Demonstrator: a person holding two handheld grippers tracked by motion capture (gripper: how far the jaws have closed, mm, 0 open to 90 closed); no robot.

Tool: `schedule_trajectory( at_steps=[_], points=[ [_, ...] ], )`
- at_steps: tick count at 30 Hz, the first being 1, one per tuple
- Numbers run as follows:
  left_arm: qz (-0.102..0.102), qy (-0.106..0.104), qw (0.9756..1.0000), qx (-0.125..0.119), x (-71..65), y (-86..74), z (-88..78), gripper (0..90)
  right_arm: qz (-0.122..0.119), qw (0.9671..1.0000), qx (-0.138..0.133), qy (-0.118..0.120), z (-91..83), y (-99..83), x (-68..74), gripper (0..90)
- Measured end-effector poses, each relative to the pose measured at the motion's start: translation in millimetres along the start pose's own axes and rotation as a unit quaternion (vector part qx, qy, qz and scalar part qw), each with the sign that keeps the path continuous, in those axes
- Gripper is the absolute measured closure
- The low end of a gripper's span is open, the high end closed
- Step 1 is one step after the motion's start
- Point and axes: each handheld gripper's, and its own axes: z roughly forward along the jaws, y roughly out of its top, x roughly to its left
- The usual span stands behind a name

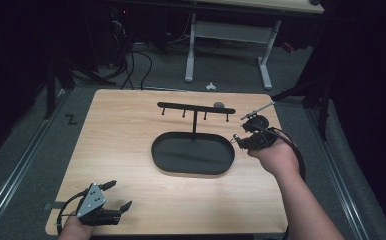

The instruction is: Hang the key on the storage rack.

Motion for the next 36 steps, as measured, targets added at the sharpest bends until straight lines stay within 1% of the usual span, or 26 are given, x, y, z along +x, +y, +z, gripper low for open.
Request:
schedule_trajectory(
  at_steps=[2, 3, 11, 19, 23, 24, 36],
  points=[
    [0.000, 0.000, 1.0000, 0.000, 0.1, 0.0, -0.1, 15.3, 0.004, 1.0000, -0.001, -0.001, -1.8, 2.4, -0.1, 84.4],
    [0.000, 0.000, 1.0000, 0.000, 0.1, 0.0, -0.1, 15.2, 0.001, 1.0000, -0.004, -0.001, -2.3, 3.4, -0.8, 84.4],
    [-0.001, 0.000, 1.0000, -0.001, 0.4, 0.1, -1.0, 15.3, 0.004, 0.9999, -0.011, -0.008, -7.7, 16.1, -2.7, 84.4],
    [-0.002, 0.001, 1.0000, -0.002, 0.6, -0.3, -1.6, 15.3, 0.013, 0.9997, -0.016, -0.009, -13.8, 27.0, -4.6, 84.3],
    [-0.002, 0.000, 1.0000, -0.002, 0.7, -0.3, -1.7, 15.2, 0.007, 0.9997, -0.022, -0.010, -14.4, 32.5, -3.7, 84.3],
    [-0.002, 0.000, 1.0000, -0.002, 0.7, -0.3, -1.7, 15.2, 0.009, 0.9997, -0.020, -0.010, -14.5, 33.6, -2.9, 84.4],
    [-0.003, 0.000, 1.0000, -0.002, 1.0, -0.5, -2.3, 15.3, 0.004, 0.9996, -0.025, -0.011, -12.4, 44.7, -0.3, 84.4]
  ],
)
